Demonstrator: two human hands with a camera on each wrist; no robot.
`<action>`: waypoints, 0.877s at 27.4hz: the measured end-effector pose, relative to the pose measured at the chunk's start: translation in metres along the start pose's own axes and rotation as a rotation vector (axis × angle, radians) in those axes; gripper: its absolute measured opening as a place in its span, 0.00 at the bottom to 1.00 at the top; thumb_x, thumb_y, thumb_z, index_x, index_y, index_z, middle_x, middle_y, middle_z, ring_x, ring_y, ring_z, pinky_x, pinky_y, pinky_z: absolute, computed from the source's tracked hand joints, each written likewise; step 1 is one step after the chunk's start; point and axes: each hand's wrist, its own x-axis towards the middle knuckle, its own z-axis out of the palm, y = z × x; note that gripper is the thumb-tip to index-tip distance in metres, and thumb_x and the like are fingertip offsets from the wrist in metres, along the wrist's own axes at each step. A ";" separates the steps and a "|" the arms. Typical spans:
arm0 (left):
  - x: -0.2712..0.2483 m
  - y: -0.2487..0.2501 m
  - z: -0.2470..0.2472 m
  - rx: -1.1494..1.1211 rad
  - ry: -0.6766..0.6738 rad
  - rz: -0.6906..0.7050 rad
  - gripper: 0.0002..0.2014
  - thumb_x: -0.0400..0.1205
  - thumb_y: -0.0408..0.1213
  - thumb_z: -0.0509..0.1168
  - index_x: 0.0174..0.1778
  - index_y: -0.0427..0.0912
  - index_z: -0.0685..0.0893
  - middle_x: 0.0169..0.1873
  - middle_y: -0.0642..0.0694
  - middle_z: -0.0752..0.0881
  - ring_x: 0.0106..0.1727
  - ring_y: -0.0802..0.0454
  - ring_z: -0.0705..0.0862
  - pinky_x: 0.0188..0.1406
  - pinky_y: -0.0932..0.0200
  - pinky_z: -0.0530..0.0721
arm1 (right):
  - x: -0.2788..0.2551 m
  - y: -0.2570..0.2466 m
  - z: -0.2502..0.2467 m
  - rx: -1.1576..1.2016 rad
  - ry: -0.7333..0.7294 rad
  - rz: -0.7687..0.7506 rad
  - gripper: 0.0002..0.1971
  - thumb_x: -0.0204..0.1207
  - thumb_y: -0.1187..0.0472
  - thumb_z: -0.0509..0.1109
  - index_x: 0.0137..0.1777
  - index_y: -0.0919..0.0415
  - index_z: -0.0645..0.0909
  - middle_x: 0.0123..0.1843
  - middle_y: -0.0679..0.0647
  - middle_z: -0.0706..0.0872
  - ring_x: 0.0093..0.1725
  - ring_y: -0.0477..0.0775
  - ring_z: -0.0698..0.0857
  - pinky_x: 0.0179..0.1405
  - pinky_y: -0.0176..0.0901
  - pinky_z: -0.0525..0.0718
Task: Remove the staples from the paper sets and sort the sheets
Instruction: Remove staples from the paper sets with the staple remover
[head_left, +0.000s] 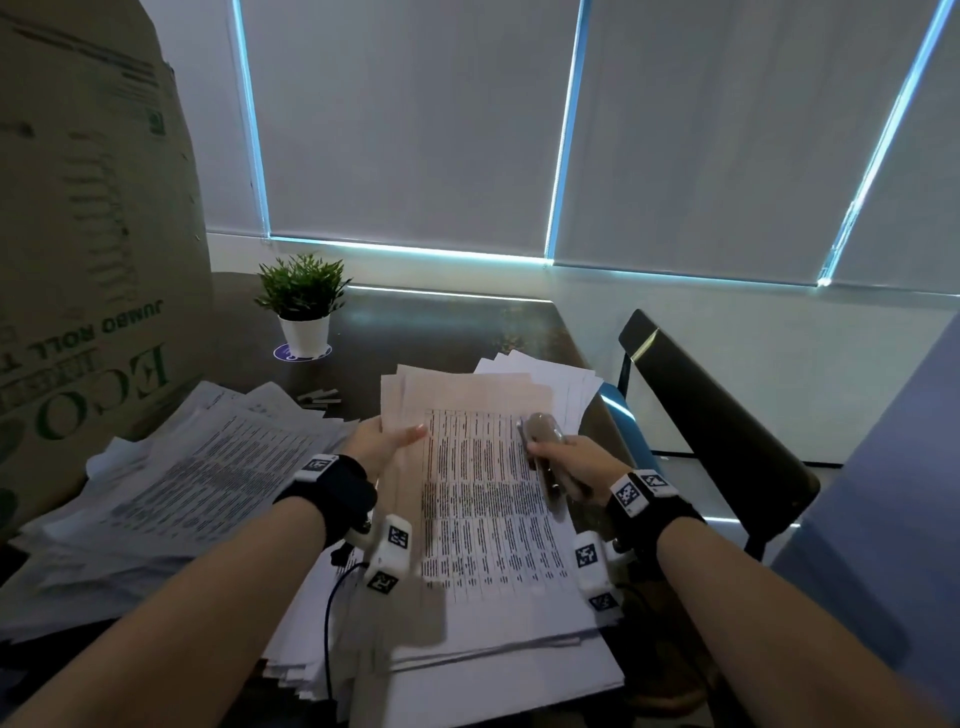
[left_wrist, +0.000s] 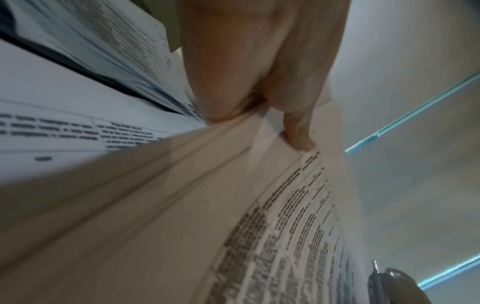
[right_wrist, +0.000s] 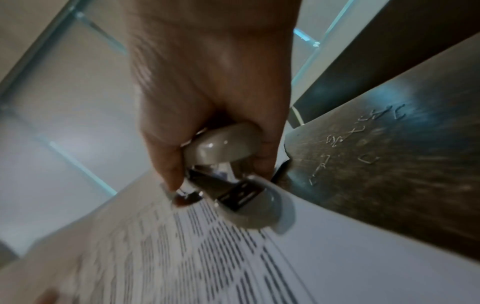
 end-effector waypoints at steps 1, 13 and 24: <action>0.003 -0.002 0.001 -0.014 -0.009 -0.028 0.10 0.83 0.35 0.66 0.57 0.35 0.85 0.49 0.39 0.90 0.51 0.40 0.89 0.59 0.42 0.84 | -0.002 0.003 0.002 -0.040 0.028 -0.011 0.18 0.78 0.53 0.74 0.57 0.69 0.84 0.53 0.65 0.90 0.53 0.64 0.90 0.60 0.55 0.87; 0.017 -0.027 -0.001 0.010 0.137 -0.019 0.15 0.76 0.30 0.73 0.58 0.32 0.85 0.51 0.39 0.87 0.53 0.39 0.86 0.61 0.42 0.82 | 0.006 0.013 -0.008 -0.142 0.349 -0.106 0.16 0.77 0.54 0.75 0.51 0.70 0.85 0.41 0.58 0.86 0.39 0.54 0.85 0.38 0.43 0.83; 0.023 -0.034 -0.002 0.231 0.107 0.061 0.05 0.76 0.27 0.73 0.43 0.39 0.85 0.39 0.46 0.87 0.41 0.50 0.85 0.43 0.54 0.84 | 0.011 -0.001 -0.034 0.094 0.682 -0.245 0.13 0.79 0.56 0.74 0.50 0.68 0.83 0.34 0.56 0.81 0.24 0.45 0.78 0.19 0.33 0.72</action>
